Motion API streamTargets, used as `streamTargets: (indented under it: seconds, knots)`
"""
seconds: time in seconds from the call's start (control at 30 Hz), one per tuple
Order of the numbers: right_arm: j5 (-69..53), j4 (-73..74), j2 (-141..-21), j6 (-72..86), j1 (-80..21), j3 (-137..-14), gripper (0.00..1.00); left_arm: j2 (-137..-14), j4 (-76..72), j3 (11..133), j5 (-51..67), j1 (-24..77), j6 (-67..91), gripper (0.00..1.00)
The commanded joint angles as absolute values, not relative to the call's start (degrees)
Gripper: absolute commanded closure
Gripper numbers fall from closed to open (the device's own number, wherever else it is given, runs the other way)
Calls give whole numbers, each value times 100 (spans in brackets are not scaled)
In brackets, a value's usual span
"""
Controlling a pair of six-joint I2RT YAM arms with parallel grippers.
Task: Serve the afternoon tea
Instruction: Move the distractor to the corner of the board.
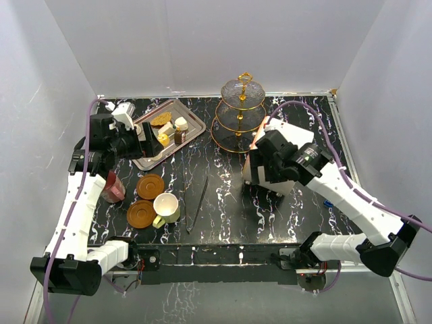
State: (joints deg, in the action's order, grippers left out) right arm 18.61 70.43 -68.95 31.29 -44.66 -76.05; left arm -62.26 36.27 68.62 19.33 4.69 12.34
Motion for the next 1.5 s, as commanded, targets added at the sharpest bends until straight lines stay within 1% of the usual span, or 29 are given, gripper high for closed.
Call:
streamTargets:
  seconds: [0.0,0.1,0.2,0.3,0.47,0.57,0.63,0.73,0.83,0.9,1.03,1.2,1.37,1.47]
  knots:
    - [2462,7099,-6770,2674,-3804,-7658,2,-5947,3577,6636,2080,492,1145,1]
    - [2733,7146,-6875,2604,-3303,-7791,2,-5885,3570,6592,2074,493,1118,1]
    - [2735,7212,-6918,2586,-3156,-8215,2,-5830,3526,6554,2097,501,1137,1]
    - [2176,7178,-6799,2621,-3155,-8630,2,-5838,3483,6524,2153,501,1151,1]
    - [1052,6883,-6566,3389,-3155,-8809,2,-5815,3472,6504,2031,503,1143,1]
    - [736,6819,-6766,3602,-3187,-8935,2,-5802,3430,6504,1894,501,1166,1]
    - [1185,7014,-7080,3698,-3375,-9204,2,-5803,3427,6517,1841,501,1169,1]
    - [2383,7319,-7497,3896,-3949,-9699,2,-5804,3486,6566,1751,502,1162,1]
    - [2938,7367,-7873,3912,-4221,-10024,2,-5760,3550,6591,1606,501,1135,1]
    - [3432,7432,-8086,3909,-4404,-10130,2,-5743,3591,6607,1456,502,1142,1]
    - [4262,7450,-8218,3797,-4456,-10077,2,-5707,3664,6627,1309,501,1145,1]
    - [4809,7415,-8419,3368,-4419,-9639,2,-5697,3650,6578,1271,501,1183,1]
    - [4885,7227,-8477,3030,-4069,-9187,2,-5686,3636,6557,1334,501,1239,1]
    - [4802,6978,-8359,2695,-3691,-8993,2,-5684,3641,6533,1336,501,1239,1]
